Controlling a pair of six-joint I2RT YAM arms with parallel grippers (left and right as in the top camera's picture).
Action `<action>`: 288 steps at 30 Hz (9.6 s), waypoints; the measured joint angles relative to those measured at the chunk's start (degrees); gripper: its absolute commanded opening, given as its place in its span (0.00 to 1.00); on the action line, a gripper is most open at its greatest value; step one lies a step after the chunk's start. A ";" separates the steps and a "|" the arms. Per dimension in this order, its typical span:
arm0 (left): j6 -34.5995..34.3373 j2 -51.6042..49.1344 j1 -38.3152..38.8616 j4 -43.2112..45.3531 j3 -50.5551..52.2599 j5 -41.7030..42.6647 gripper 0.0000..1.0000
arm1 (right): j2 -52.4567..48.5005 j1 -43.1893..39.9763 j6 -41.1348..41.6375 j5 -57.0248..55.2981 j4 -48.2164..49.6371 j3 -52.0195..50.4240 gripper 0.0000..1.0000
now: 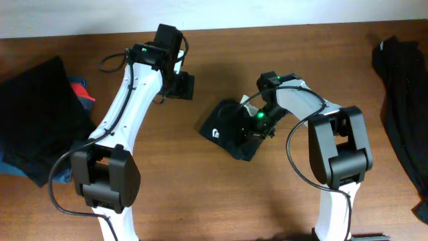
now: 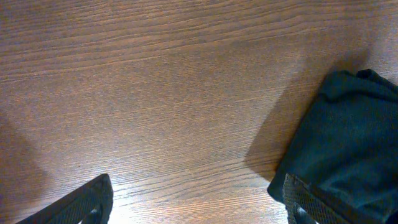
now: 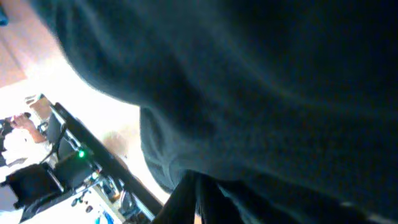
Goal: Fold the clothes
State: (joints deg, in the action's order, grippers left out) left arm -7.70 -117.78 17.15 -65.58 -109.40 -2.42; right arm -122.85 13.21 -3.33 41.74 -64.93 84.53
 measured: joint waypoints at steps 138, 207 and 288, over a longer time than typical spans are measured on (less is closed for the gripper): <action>-0.94 -8.35 -12.33 8.94 16.50 32.48 0.93 | -1.29 -2.27 -3.37 -28.59 -14.47 30.58 0.48; 9.27 14.62 -42.62 -5.66 -1.07 -6.45 0.00 | -1.29 -3.91 -3.32 -29.92 -19.06 30.29 0.48; 11.34 6.97 -55.95 7.48 -4.07 21.31 0.03 | -1.29 -3.91 -3.34 -29.92 -19.87 30.29 0.48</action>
State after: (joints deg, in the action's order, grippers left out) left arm 3.64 -110.80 -38.81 -58.11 -113.47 18.90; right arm -124.14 9.30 -6.68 11.81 -84.79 114.83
